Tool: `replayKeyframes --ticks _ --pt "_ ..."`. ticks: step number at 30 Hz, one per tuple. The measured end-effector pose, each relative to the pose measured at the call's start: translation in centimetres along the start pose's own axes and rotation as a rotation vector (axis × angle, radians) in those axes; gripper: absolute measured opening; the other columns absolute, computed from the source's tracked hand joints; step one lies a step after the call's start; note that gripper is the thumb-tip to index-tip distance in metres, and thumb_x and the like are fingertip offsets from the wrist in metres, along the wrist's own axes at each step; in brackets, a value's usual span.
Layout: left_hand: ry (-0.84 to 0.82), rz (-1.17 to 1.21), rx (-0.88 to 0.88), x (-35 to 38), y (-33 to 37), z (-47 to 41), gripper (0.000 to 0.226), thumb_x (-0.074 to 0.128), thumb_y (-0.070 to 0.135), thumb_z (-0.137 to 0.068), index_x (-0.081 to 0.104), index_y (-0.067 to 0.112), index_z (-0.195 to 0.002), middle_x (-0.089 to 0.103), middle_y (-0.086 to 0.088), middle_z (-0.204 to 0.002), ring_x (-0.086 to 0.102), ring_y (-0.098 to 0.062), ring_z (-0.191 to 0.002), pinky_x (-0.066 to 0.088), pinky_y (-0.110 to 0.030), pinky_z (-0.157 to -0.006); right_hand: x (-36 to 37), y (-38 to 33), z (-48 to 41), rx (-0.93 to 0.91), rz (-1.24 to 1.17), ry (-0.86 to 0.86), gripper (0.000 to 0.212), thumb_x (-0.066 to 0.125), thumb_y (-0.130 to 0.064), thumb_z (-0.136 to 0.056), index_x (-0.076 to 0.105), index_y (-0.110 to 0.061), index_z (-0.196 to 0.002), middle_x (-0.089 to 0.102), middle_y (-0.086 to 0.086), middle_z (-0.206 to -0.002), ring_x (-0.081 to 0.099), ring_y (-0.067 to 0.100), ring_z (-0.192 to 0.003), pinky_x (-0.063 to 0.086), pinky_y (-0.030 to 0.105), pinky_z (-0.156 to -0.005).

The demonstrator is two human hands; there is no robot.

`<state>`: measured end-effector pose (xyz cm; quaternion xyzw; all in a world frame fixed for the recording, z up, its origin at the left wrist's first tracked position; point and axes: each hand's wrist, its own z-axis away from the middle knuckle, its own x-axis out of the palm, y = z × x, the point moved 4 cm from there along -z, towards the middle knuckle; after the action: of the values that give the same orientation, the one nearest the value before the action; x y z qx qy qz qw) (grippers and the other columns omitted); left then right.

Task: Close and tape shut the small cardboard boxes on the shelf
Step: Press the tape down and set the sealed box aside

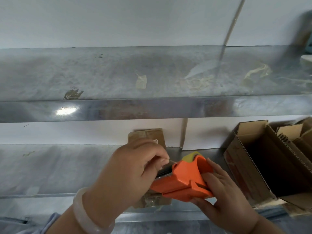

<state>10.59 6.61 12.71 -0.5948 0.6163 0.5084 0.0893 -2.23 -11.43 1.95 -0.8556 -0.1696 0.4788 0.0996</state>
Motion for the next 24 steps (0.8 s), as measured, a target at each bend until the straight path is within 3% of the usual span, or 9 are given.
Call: replayKeyframes --ticks 4,8,11,15,21,24 --pt "0.079 0.044 -0.100 -1.3 -1.0 0.1 0.010 0.062 0.033 -0.087 0.069 0.027 -0.084 0.064 0.021 -0.078 0.062 0.002 -0.079 0.046 -0.008 -0.068 -0.4 0.9 0.5 0.033 0.009 -0.027 0.034 0.049 -0.059 -0.092 0.050 -0.026 -0.085 0.063 -0.015 -0.081 0.056 0.009 -0.101 0.023 0.011 -0.112" --pt "0.092 0.054 -0.234 -1.7 -2.0 0.9 0.013 0.071 0.020 -0.085 0.069 0.032 -0.079 0.066 0.019 -0.079 0.064 -0.001 -0.079 0.044 -0.005 -0.068 -0.6 1.9 0.8 0.055 0.011 -0.155 0.035 0.053 -0.059 -0.089 0.055 -0.025 -0.084 0.068 -0.008 -0.085 0.056 0.012 -0.103 0.021 0.005 -0.108" --pt "0.125 0.125 -0.428 -1.6 -3.2 2.1 0.014 0.069 0.021 -0.083 0.067 0.032 -0.076 0.069 0.016 -0.074 0.066 -0.003 -0.074 0.047 -0.009 -0.068 -1.1 2.8 0.7 0.057 -0.017 -0.242 0.029 0.053 -0.062 -0.088 0.050 -0.033 -0.091 0.069 -0.008 -0.096 0.056 0.010 -0.109 0.023 0.005 -0.106" --pt "0.091 0.237 -0.648 -0.7 -4.6 4.4 0.018 0.068 0.009 -0.087 0.068 0.022 -0.074 0.071 0.004 -0.067 0.067 -0.009 -0.064 0.051 -0.013 -0.065 -2.0 3.3 0.6 0.034 -0.014 -0.390 0.032 0.048 -0.070 -0.088 0.049 -0.041 -0.102 0.061 -0.017 -0.122 0.047 -0.002 -0.124 0.036 0.008 -0.097" --pt "0.138 0.289 -0.763 -0.5 -5.0 6.3 0.017 0.067 0.009 -0.087 0.069 0.020 -0.074 0.072 0.003 -0.067 0.069 -0.012 -0.065 0.049 -0.009 -0.062 -2.4 3.0 0.0 0.063 -0.027 -0.521 0.048 0.060 -0.069 -0.077 0.049 -0.041 -0.114 0.059 -0.015 -0.131 0.058 0.006 -0.118 0.052 0.022 -0.087" --pt "0.165 0.378 -0.806 -0.5 -5.1 6.5 0.016 0.068 0.007 -0.087 0.071 0.018 -0.076 0.072 -0.001 -0.067 0.070 -0.016 -0.064 0.057 -0.020 -0.065 -3.0 2.6 -0.4 0.070 -0.024 -0.544 0.046 0.057 -0.070 -0.077 0.051 -0.040 -0.112 0.059 -0.017 -0.128 0.060 0.003 -0.113 0.053 0.021 -0.084"
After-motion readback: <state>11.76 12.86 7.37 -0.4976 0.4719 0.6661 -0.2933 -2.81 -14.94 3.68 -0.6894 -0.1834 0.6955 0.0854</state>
